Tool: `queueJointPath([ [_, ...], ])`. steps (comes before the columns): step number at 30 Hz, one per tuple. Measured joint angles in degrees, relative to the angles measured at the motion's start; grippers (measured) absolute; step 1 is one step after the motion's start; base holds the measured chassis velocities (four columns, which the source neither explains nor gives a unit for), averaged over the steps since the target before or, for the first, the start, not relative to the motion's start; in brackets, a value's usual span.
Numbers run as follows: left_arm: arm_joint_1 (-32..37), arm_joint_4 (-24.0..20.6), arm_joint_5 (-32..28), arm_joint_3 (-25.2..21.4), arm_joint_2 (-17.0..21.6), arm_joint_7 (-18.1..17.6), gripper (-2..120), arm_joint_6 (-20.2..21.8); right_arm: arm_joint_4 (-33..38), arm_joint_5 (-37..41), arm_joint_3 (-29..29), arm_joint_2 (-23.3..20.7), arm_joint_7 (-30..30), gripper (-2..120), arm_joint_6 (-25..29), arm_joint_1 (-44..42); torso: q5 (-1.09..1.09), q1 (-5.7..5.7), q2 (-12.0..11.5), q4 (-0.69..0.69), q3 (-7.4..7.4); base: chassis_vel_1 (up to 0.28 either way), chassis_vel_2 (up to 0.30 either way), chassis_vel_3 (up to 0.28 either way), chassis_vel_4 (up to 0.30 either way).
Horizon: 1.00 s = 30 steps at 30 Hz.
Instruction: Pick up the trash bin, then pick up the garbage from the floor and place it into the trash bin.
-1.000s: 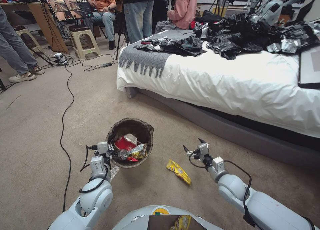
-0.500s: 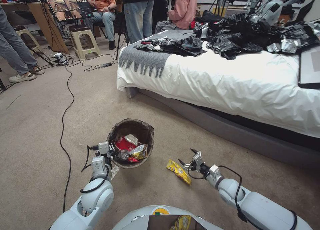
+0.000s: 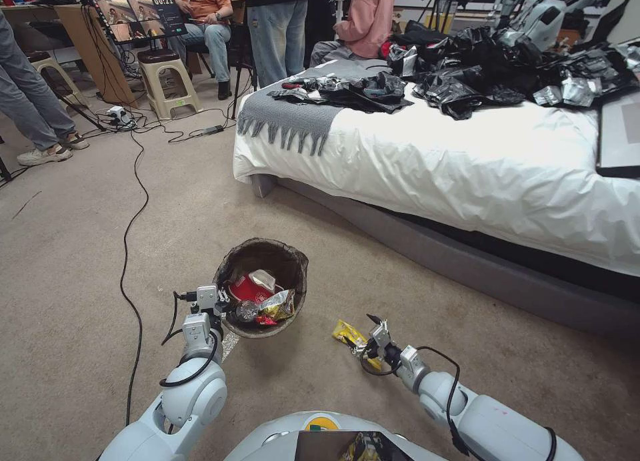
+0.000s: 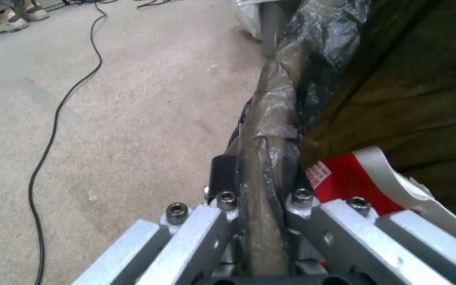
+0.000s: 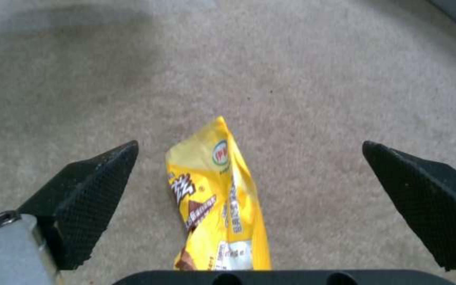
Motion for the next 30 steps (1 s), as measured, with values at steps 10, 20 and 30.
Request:
queueJointPath([
  [10,0.2,-0.5,0.0,-0.2,0.2,0.0,0,-0.1,-7.1,-0.8,-0.3,2.9,-1.0,100,1.9,1.1,0.00,0.00,0.0,0.00,0.00,0.000,0.000,0.000,0.000],
  [20,0.1,-0.6,-0.1,-0.3,0.2,0.0,0,-0.2,-13.9,-1.1,-0.6,5.7,-2.1,100,3.7,3.1,0.01,0.00,0.0,0.00,0.00,0.000,0.000,0.000,0.000],
  [30,-0.5,-0.3,-0.3,-0.1,0.2,-0.1,0,-0.2,-18.7,-1.9,-1.0,8.5,-3.0,100,4.5,4.6,0.00,0.00,0.0,0.00,0.00,0.000,0.000,0.000,0.000],
])
